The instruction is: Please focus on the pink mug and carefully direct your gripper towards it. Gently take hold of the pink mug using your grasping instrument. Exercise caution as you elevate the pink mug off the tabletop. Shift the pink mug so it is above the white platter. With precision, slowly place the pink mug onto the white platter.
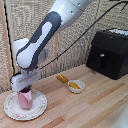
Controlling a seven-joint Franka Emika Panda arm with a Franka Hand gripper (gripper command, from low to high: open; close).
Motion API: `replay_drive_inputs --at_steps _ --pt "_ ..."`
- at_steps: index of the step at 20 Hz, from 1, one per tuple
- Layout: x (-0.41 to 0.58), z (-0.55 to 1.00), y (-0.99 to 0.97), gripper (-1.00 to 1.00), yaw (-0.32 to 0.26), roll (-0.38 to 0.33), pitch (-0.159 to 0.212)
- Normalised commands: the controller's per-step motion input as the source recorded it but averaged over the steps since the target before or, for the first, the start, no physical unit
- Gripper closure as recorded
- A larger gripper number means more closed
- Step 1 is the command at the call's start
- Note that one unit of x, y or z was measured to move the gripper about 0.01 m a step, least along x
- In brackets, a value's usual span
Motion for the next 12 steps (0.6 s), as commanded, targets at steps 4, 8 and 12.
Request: replay_drive_inputs --at_steps 4,8,12 --pt "0.152 -0.03 -0.1 1.0 0.154 0.002 -0.076" --pt "0.223 0.08 -0.24 1.0 0.176 0.008 -0.154" --pt "0.191 0.04 -0.21 1.0 0.2 -0.015 -0.112"
